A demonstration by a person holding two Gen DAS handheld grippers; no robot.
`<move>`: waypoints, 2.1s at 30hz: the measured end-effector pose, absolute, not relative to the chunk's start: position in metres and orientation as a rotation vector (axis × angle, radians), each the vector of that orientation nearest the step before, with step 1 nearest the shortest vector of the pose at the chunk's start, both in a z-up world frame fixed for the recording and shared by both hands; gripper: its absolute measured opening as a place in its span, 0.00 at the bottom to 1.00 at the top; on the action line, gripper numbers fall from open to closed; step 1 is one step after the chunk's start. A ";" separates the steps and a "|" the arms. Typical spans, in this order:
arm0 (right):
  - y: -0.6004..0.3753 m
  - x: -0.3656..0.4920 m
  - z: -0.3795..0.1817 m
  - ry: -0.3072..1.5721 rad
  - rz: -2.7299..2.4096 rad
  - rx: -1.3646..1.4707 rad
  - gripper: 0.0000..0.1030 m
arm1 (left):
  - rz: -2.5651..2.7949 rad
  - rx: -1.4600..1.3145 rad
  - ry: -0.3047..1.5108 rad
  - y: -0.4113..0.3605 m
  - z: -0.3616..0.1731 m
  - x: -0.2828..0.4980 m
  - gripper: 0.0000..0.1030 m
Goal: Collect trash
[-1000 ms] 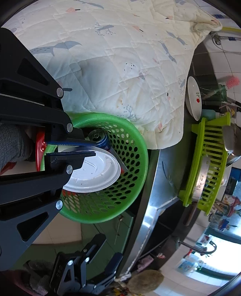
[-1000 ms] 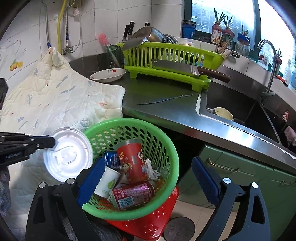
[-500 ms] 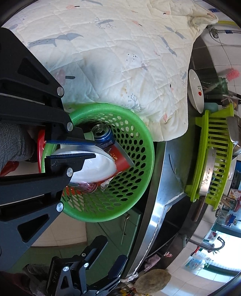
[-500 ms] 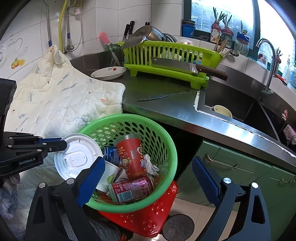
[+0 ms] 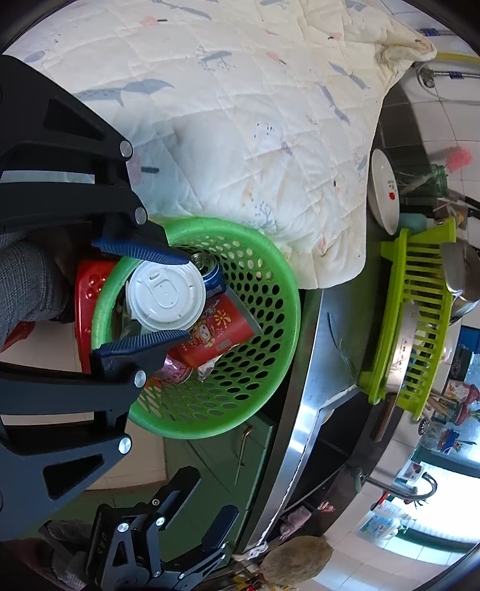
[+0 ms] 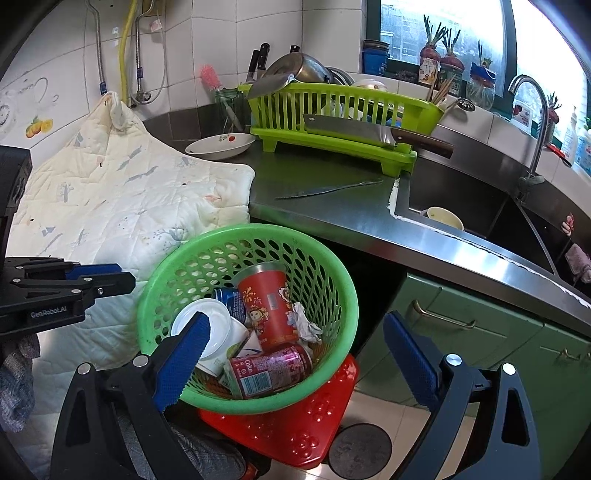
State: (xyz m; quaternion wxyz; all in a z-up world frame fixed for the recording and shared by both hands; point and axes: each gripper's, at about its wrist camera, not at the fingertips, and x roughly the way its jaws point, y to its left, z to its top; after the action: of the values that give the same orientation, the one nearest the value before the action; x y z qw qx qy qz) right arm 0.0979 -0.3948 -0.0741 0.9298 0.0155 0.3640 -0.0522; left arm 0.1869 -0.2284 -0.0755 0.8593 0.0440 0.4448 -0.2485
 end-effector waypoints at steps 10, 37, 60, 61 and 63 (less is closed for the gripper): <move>-0.377 0.089 -0.070 0.743 -0.115 -0.004 0.89 | -0.456 0.093 0.868 -0.198 -0.058 0.174 0.56; -0.311 0.059 -0.044 0.701 -0.124 -0.024 0.91 | -0.210 0.085 0.651 -0.098 -0.012 0.111 0.95; -0.273 0.032 -0.019 0.615 -0.076 0.011 0.91 | -0.098 0.014 0.558 -0.038 -0.002 0.067 0.95; -0.272 0.031 -0.019 0.614 -0.074 0.014 0.91 | -0.098 0.018 0.552 -0.038 -0.001 0.065 0.95; -0.270 0.030 -0.019 0.611 -0.070 0.020 0.91 | -0.095 0.020 0.546 -0.038 -0.001 0.063 0.95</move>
State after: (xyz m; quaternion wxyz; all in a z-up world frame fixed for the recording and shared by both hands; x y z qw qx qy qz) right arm 0.0300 -0.2703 -0.0187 0.9531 0.0099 0.3006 -0.0343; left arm 0.0627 -0.0380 -0.0012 0.9618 0.0099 0.2696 -0.0468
